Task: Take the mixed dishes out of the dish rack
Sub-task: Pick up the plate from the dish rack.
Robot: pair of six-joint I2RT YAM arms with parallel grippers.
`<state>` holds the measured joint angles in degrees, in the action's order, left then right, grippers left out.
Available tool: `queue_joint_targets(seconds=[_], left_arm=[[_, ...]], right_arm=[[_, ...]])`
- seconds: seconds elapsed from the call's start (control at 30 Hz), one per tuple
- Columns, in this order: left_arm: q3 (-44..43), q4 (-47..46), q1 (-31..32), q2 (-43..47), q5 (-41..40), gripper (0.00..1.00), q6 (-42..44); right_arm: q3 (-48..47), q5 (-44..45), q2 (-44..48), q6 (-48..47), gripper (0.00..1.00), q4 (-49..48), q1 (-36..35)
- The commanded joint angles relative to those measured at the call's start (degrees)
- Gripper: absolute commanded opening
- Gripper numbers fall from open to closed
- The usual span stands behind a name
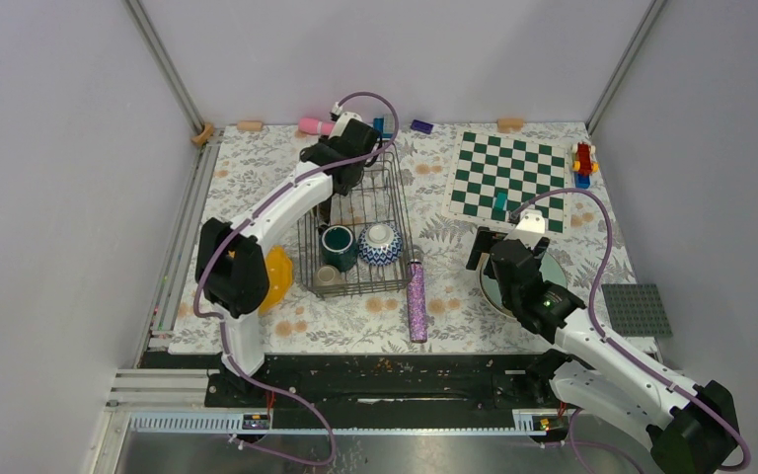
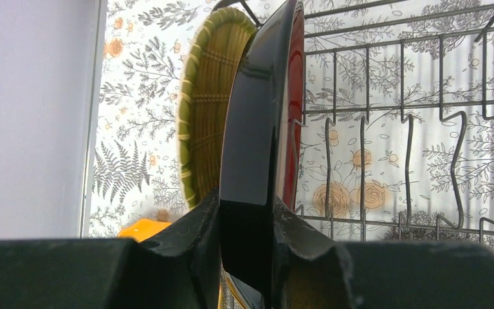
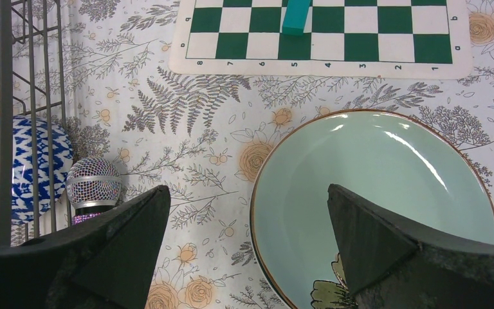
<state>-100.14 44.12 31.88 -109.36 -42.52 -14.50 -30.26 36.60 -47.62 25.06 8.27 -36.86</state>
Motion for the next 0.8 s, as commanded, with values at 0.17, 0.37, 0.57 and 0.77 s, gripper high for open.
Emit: queue_joint_targets(seconds=[0.17,0.37,0.57,0.77], left_arm=[[0.56,-10.99,0.55,10.91,-4.4,0.0,3.88],[2.97,-13.18,0.64,14.84,-2.82,0.0,3.68],[7.95,-16.89,0.64,21.1,2.5,0.0,1.6],[14.28,-22.39,0.64,29.55,7.0,0.0,-1.26]], right_arm=[[-0.05,2.63,1.34,-0.19,1.0,-0.74,-0.13],[-0.01,2.46,1.49,-0.12,1.0,-0.77,-0.1],[-0.14,1.45,1.64,0.84,1.0,-0.79,-0.13],[-0.59,-0.81,2.79,1.64,1.0,-1.01,-0.1]])
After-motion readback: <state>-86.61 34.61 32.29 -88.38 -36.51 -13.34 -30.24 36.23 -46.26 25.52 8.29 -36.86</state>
